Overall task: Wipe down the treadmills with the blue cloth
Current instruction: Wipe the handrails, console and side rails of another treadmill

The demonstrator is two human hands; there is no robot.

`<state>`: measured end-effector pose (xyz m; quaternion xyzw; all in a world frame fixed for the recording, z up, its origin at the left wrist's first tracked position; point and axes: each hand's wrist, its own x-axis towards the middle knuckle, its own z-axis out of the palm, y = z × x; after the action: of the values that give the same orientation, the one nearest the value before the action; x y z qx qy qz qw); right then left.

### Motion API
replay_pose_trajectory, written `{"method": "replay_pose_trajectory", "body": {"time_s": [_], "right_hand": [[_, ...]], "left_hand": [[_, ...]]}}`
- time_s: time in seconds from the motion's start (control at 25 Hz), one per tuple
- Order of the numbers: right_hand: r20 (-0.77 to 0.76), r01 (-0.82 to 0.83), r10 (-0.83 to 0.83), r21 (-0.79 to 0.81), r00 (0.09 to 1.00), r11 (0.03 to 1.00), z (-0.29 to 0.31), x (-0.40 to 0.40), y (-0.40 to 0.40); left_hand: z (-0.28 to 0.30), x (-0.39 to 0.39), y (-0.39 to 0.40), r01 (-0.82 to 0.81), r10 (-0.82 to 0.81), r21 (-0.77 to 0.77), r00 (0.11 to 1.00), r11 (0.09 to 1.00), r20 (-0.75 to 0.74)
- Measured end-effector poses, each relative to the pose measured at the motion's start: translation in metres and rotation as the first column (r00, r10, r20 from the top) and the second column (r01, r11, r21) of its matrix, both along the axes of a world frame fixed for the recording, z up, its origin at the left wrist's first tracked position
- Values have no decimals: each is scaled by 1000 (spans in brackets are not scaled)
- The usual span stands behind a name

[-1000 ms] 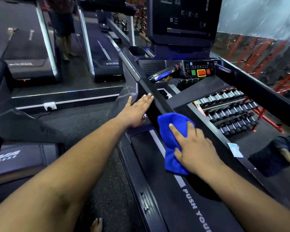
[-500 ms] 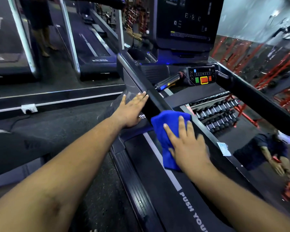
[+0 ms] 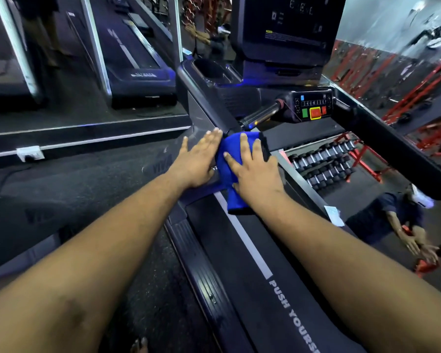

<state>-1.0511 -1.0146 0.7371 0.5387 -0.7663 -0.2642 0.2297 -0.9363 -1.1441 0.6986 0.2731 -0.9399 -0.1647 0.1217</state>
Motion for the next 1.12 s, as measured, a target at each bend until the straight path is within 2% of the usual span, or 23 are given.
{"method": "replay_pose_trajectory", "body": {"time_s": [0.08, 0.16, 0.28, 0.36, 0.44, 0.6, 0.72, 0.8, 1.0, 1.12], "right_hand": [[-4, -52, 52, 33, 999, 998, 0, 1, 39], [54, -30, 29, 22, 998, 999, 3, 2, 89], [117, 39, -28, -92, 993, 995, 6, 0, 152], [104, 66, -59, -64, 993, 996, 7, 1, 149], [28, 64, -63, -29, 998, 998, 4, 13, 113], [-24, 67, -67, -26, 997, 997, -18, 25, 74], [85, 42, -37, -51, 996, 998, -7, 12, 94], [143, 94, -84, -64, 986, 994, 8, 6, 119], [203, 148, -121, -123, 972, 981, 8, 6, 243], [240, 199, -163, -132, 957, 971, 3, 2, 230]], "left_hand": [[3, -1, 8, 42, -41, -27, 999, 999, 29], [5, -4, 19, 88, -85, -60, 995, 994, 53], [7, -10, 36, 161, -155, -126, 986, 979, 52], [8, -17, 46, 200, -195, -161, 980, 966, 47], [11, -27, 55, 227, -223, -188, 974, 956, 44], [12, -28, 57, 197, -199, -124, 980, 972, -2], [11, -24, 59, 199, -198, -102, 980, 975, 19], [11, -22, 63, 194, -193, -89, 981, 977, 19], [16, -22, 76, 265, -263, -155, 964, 952, 30], [18, -32, 84, 280, -274, -187, 960, 942, 58]]}}
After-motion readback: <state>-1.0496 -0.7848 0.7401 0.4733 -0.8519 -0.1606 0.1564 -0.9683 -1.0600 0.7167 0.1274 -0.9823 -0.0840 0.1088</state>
